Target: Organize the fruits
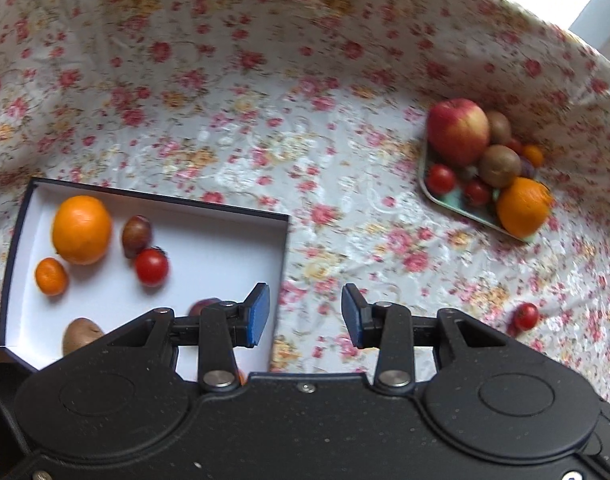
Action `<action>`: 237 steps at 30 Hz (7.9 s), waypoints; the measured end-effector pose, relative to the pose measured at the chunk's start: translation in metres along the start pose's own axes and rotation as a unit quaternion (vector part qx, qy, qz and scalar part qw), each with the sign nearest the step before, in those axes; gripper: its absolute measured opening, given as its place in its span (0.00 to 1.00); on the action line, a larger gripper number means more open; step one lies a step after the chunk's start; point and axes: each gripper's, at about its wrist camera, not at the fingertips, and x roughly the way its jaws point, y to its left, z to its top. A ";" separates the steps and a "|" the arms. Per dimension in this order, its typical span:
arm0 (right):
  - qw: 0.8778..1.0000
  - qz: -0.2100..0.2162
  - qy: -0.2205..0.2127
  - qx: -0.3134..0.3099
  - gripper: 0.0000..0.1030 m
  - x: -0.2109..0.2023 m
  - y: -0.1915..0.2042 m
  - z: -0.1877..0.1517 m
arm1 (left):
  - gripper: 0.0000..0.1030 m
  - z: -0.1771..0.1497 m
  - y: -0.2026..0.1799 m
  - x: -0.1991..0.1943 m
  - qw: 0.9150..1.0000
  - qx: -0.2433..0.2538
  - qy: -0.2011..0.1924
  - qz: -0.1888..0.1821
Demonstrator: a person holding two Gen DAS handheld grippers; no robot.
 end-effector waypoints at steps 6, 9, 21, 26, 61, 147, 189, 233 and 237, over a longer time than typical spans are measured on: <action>0.998 -0.022 0.008 0.053 0.48 -0.009 -0.061 0.001 | 0.46 -0.008 -0.038 0.009 0.999 0.025 0.019 -0.023; 0.997 -0.020 0.014 0.072 0.47 -0.014 -0.086 -0.001 | 0.46 -0.016 -0.059 0.015 0.998 0.048 0.027 -0.022; 0.996 0.010 0.024 0.082 0.48 -0.027 -0.126 -0.011 | 0.46 -0.053 -0.122 0.031 0.990 0.135 0.047 -0.013; 0.996 0.009 0.032 0.085 0.49 -0.023 -0.137 -0.015 | 0.46 -0.063 -0.135 0.031 0.987 0.154 0.049 -0.010; 0.980 0.024 0.080 0.179 0.48 -0.015 -0.164 -0.012 | 0.47 -0.094 -0.183 0.083 0.973 0.213 0.082 -0.031; 0.995 0.049 -0.059 0.070 0.40 -0.001 0.012 0.011 | 0.42 0.010 0.034 0.018 0.996 -0.056 -0.001 0.067; 0.979 0.173 -0.074 -0.073 0.43 -0.004 0.172 -0.017 | 0.43 0.003 0.168 0.005 0.988 -0.126 -0.028 0.087; 0.979 0.098 -0.090 -0.153 0.48 -0.054 0.090 -0.116 | 0.48 -0.145 0.102 -0.075 0.979 0.003 -0.164 0.123; 0.981 0.078 -0.084 -0.155 0.48 -0.049 0.090 -0.118 | 0.48 -0.146 0.103 -0.075 0.982 -0.004 -0.158 0.103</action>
